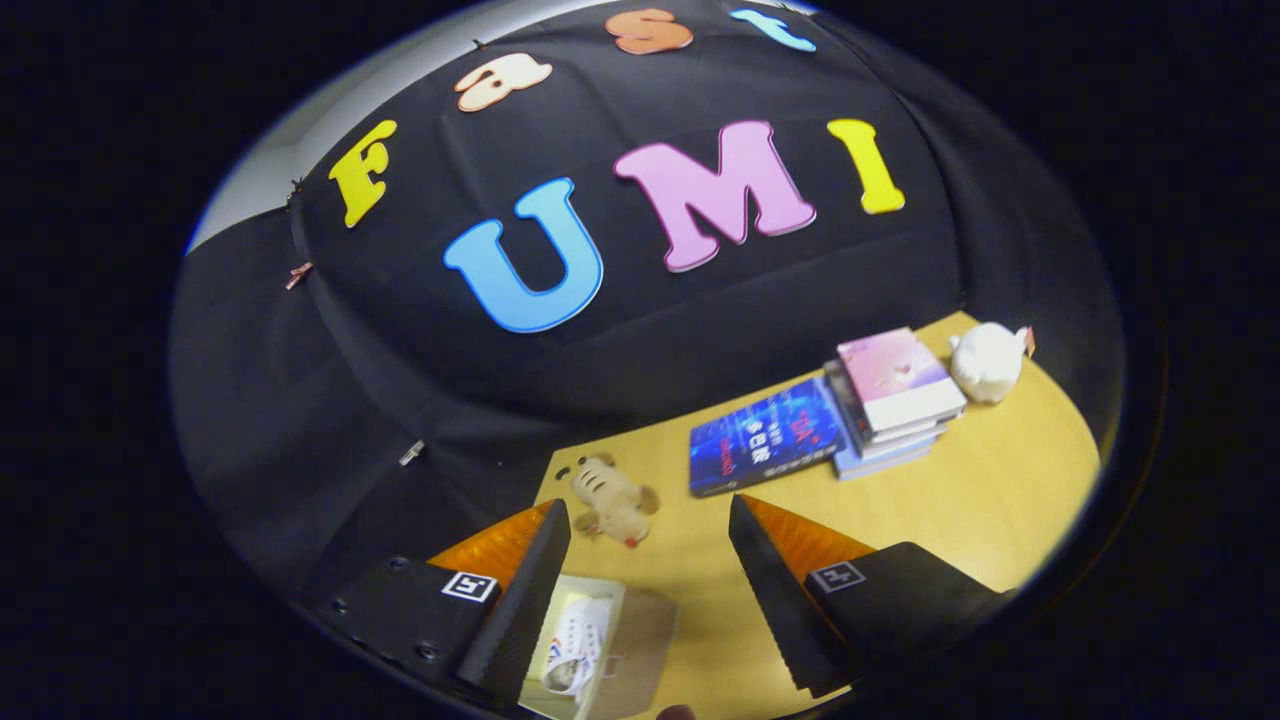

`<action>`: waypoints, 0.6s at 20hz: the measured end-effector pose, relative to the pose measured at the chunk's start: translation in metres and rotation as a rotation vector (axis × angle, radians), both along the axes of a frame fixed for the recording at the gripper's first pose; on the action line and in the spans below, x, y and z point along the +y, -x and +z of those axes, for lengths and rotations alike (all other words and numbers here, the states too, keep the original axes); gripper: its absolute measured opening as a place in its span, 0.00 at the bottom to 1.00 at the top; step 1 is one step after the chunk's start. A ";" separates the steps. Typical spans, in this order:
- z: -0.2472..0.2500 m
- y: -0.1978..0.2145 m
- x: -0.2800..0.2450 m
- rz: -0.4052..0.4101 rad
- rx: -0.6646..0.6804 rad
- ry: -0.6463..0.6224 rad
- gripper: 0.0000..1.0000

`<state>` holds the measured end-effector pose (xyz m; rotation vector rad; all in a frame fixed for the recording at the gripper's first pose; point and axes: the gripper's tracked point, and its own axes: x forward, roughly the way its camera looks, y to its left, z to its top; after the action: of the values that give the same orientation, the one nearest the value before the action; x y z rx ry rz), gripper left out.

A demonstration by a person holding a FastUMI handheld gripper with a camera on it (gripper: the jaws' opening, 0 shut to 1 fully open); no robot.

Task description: Open the storage box then place both shoes into the box .Put the left shoe in first, then the right shoe, with the right side of both shoes facing outward in a uniform manner.

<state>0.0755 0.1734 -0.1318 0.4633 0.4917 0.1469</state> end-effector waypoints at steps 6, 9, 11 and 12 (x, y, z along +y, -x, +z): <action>0.036 0.003 -0.103 -0.087 -0.203 0.247 0.97; 0.042 0.020 -0.143 -0.106 -0.240 0.291 0.97; 0.044 0.031 -0.170 -0.112 -0.256 0.317 0.97; 0.048 0.036 -0.182 -0.117 -0.266 0.323 0.97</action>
<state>0.0392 -0.0084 -0.0840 0.1515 0.2196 0.0145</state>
